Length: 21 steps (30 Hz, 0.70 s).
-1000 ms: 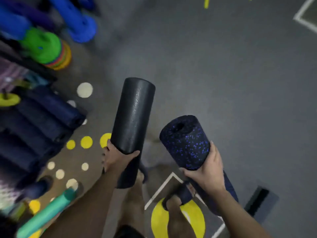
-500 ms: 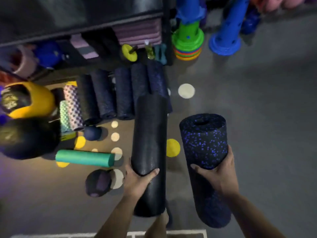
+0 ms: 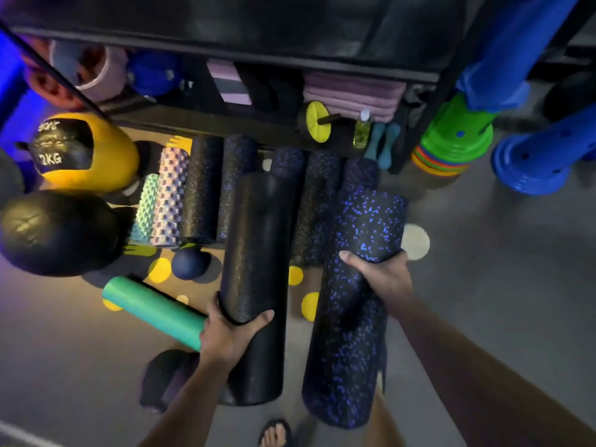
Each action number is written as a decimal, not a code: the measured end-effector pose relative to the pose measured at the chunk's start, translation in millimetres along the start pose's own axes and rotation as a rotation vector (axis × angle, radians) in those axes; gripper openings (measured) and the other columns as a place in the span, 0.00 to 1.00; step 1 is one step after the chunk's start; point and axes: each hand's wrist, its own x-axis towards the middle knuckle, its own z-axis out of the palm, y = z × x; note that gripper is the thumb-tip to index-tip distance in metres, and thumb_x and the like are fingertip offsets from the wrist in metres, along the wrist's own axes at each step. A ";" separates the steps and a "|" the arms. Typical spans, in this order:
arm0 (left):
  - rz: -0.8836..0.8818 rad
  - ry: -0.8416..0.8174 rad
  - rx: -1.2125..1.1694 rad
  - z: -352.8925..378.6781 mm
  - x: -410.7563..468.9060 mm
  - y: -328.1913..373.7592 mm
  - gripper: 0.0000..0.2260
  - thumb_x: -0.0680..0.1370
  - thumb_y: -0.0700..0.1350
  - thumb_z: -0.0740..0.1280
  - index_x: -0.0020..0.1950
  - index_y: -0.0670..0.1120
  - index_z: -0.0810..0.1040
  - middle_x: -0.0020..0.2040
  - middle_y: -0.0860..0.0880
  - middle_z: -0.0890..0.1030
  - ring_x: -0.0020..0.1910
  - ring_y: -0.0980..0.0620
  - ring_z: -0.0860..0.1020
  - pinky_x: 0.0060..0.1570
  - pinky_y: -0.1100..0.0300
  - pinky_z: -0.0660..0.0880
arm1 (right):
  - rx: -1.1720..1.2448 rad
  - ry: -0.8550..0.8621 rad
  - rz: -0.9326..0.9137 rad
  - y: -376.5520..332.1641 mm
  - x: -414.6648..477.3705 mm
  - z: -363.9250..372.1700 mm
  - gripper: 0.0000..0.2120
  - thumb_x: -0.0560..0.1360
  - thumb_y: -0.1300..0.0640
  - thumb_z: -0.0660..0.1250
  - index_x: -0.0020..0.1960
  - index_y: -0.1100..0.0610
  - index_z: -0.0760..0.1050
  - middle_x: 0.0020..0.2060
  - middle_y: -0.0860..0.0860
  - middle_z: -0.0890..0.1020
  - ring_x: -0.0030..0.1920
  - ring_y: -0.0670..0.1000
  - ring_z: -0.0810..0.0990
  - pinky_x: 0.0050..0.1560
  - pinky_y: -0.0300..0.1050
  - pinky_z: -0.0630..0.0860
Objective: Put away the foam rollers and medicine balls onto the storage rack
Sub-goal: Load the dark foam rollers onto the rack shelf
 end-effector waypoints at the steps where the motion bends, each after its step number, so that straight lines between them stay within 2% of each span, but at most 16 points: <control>1: 0.000 0.017 0.000 4.0 10.5 12.6 0.58 0.49 0.74 0.77 0.74 0.61 0.58 0.68 0.46 0.76 0.67 0.37 0.74 0.67 0.43 0.72 | -0.013 -0.026 -0.007 -17.7 21.7 8.9 0.66 0.38 0.27 0.82 0.68 0.54 0.63 0.63 0.50 0.79 0.60 0.53 0.81 0.62 0.53 0.79; 3: 0.032 0.069 -0.010 15.1 36.3 36.9 0.59 0.48 0.76 0.76 0.74 0.61 0.58 0.69 0.44 0.75 0.68 0.36 0.73 0.68 0.42 0.71 | -0.046 -0.068 -0.044 -58.2 68.7 26.0 0.64 0.38 0.27 0.81 0.66 0.54 0.64 0.62 0.49 0.80 0.59 0.52 0.82 0.62 0.52 0.79; 5: 0.028 0.079 0.039 29.5 58.9 53.0 0.60 0.49 0.76 0.75 0.76 0.60 0.56 0.71 0.43 0.73 0.70 0.35 0.70 0.70 0.41 0.68 | -0.102 -0.047 -0.060 -84.9 115.9 39.0 0.70 0.39 0.23 0.79 0.72 0.54 0.61 0.65 0.49 0.78 0.62 0.53 0.80 0.65 0.53 0.77; 7: 0.015 0.115 0.064 41.3 68.5 60.5 0.61 0.49 0.77 0.73 0.78 0.59 0.55 0.73 0.43 0.70 0.72 0.35 0.67 0.70 0.40 0.66 | -0.212 -0.086 -0.093 -100.2 154.8 51.2 0.72 0.46 0.20 0.76 0.79 0.54 0.55 0.70 0.50 0.76 0.67 0.56 0.78 0.68 0.54 0.74; 8: 0.012 0.124 0.083 47.4 72.2 64.1 0.62 0.49 0.77 0.71 0.78 0.58 0.54 0.73 0.43 0.70 0.71 0.35 0.66 0.70 0.39 0.66 | -0.290 -0.099 -0.107 -100.8 173.1 53.4 0.66 0.53 0.22 0.75 0.79 0.55 0.57 0.70 0.52 0.76 0.68 0.57 0.77 0.69 0.53 0.73; 10: -0.007 0.126 0.114 55.8 79.3 65.7 0.62 0.50 0.78 0.70 0.78 0.58 0.52 0.73 0.43 0.69 0.71 0.34 0.66 0.69 0.38 0.67 | -0.488 -0.166 -0.150 -86.8 198.4 57.0 0.45 0.67 0.30 0.73 0.75 0.56 0.67 0.68 0.55 0.78 0.68 0.59 0.77 0.69 0.51 0.72; 11: -0.019 0.119 0.115 57.3 83.1 64.3 0.61 0.50 0.78 0.70 0.78 0.59 0.52 0.74 0.44 0.69 0.71 0.34 0.66 0.69 0.38 0.67 | -0.569 -0.210 -0.169 -75.3 203.5 59.9 0.38 0.71 0.32 0.71 0.73 0.54 0.71 0.67 0.57 0.79 0.67 0.60 0.77 0.67 0.51 0.73; 12: -0.029 0.105 0.117 57.6 86.2 63.8 0.61 0.50 0.78 0.70 0.78 0.59 0.52 0.74 0.45 0.69 0.71 0.35 0.66 0.69 0.38 0.67 | -0.613 -0.250 -0.186 -64.5 203.5 62.9 0.35 0.72 0.33 0.69 0.72 0.53 0.72 0.66 0.57 0.79 0.66 0.60 0.78 0.67 0.51 0.73; 16: -0.017 0.072 0.224 58.5 104.8 73.1 0.60 0.51 0.79 0.70 0.78 0.57 0.54 0.71 0.44 0.72 0.69 0.35 0.69 0.66 0.40 0.69 | -0.589 -0.356 -0.155 -33.5 190.0 65.8 0.35 0.75 0.38 0.71 0.77 0.48 0.66 0.69 0.53 0.77 0.69 0.58 0.75 0.70 0.50 0.70; 19: 0.033 0.075 0.244 65.7 131.8 93.4 0.57 0.54 0.75 0.73 0.77 0.55 0.56 0.69 0.41 0.72 0.67 0.34 0.69 0.66 0.39 0.69 | -0.547 -0.377 -0.082 -25.8 198.0 70.8 0.38 0.75 0.40 0.72 0.80 0.51 0.61 0.72 0.52 0.74 0.71 0.57 0.73 0.72 0.50 0.68; 21: 0.101 0.091 0.263 79.1 156.3 110.4 0.56 0.56 0.74 0.74 0.77 0.56 0.56 0.68 0.40 0.71 0.67 0.34 0.69 0.66 0.38 0.69 | -0.574 -0.303 -0.092 -17.6 210.9 77.6 0.35 0.75 0.41 0.71 0.77 0.54 0.66 0.70 0.55 0.76 0.69 0.59 0.75 0.69 0.53 0.71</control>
